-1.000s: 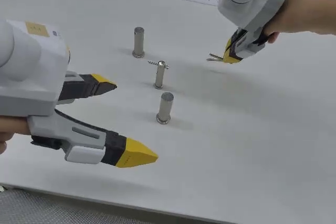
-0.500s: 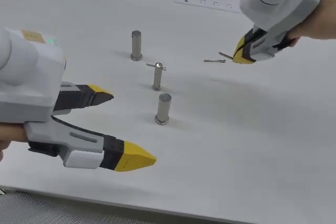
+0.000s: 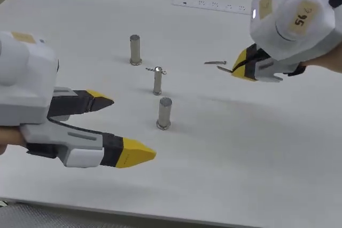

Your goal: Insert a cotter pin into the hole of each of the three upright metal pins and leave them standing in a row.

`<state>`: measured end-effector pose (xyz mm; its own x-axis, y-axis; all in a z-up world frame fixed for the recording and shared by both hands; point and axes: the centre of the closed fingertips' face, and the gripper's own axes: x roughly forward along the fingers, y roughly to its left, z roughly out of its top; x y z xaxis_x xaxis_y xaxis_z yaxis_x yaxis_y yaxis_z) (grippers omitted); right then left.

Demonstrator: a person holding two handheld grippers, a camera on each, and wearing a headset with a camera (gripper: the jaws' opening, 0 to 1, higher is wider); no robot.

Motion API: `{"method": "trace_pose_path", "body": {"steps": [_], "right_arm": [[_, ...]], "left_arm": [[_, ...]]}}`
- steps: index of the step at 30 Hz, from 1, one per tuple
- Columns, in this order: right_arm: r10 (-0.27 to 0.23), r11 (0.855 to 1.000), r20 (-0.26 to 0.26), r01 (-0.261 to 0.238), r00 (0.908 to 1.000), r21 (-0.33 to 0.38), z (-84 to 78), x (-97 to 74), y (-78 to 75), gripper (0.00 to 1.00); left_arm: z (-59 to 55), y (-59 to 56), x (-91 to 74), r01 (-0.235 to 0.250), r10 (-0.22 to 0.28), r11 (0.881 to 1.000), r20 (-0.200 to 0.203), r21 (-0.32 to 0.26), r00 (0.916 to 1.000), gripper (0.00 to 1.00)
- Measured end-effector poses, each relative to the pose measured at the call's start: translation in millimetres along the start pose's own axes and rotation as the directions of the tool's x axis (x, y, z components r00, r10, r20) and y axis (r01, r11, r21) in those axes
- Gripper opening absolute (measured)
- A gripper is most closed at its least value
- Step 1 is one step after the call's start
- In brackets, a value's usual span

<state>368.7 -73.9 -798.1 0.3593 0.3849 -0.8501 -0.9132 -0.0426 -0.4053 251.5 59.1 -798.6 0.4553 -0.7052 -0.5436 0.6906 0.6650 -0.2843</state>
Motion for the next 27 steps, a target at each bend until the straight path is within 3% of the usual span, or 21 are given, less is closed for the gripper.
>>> {"method": "trace_pose_path", "body": {"steps": [2,8,12,19,27], "right_arm": [[0.040,0.999,0.033,-0.041,0.9986,0.028,10.1,-2.2,14.3,0.02],[0.056,0.997,0.109,-0.061,0.9925,0.044,35.5,-8.8,35.7,0.02],[0.061,0.997,0.136,-0.066,0.9888,0.034,48.0,-13.6,47.9,0.02],[0.054,0.998,0.177,-0.060,0.9828,0.029,62.3,-20.8,57.8,0.02],[0.053,0.998,0.214,-0.061,0.9753,0.029,72.0,-24.9,66.4,0.02]], "left_arm": [[1.8,-0.3,0.2,-0.001,0.001,1.000,0.001,0.004,1.0000,0.78],[11.3,-8.6,3.8,0.002,-0.002,1.000,0.020,0.015,0.9998,0.75],[24.3,-10.6,6.9,0.000,0.002,1.000,0.077,-0.025,0.9970,0.72],[41.2,-20.7,13.5,0.055,-0.040,0.992,0.139,-0.110,0.9896,0.72],[52.9,-38.1,26.9,0.116,-0.098,0.988,0.167,-0.106,0.9812,0.61]]}}
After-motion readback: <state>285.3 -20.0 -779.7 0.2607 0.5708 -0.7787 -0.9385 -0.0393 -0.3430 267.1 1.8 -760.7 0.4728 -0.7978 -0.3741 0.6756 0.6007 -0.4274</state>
